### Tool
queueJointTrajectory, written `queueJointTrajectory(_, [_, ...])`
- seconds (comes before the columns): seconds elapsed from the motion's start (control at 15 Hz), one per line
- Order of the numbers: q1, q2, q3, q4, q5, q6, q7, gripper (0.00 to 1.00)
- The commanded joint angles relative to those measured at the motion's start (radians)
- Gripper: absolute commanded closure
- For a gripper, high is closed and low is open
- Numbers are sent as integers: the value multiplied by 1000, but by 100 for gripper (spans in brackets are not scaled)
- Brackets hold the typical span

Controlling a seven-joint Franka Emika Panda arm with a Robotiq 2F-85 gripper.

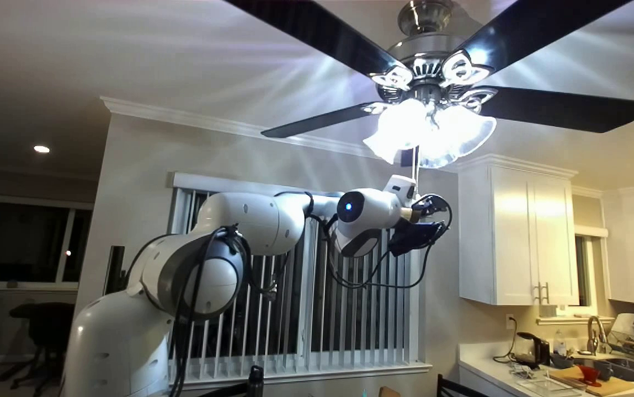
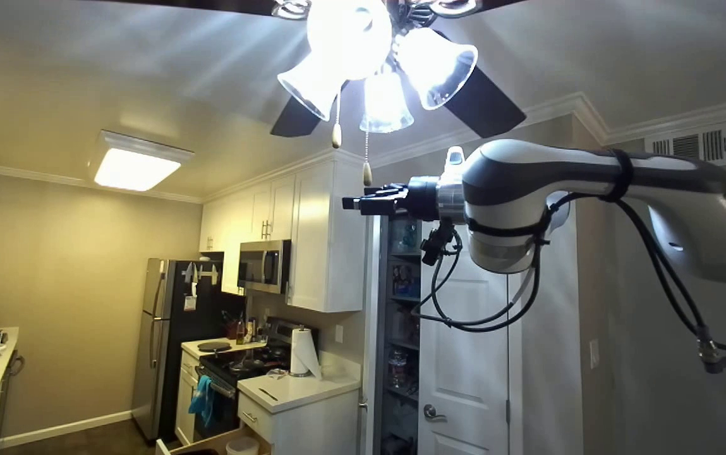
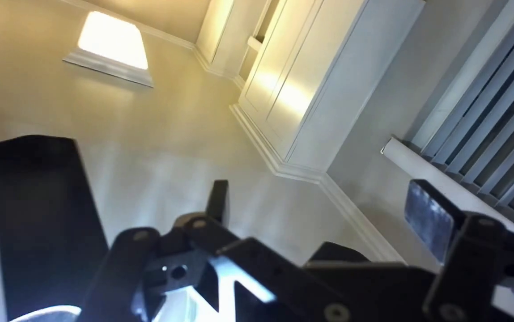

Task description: Pull the longer cord of the ceiling lamp

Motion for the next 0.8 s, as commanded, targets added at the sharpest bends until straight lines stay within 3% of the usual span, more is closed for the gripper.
queueJointTrajectory(0.0, [-28,28,24,71,-12,6,48,0])
queueJointTrajectory(0.6, [-131,85,48,146,-71,-5,114,0])
queueJointTrajectory(0.67, [-147,82,54,140,-90,-24,133,25])
queueJointTrajectory(0.73, [-154,81,56,139,-103,-35,143,27])
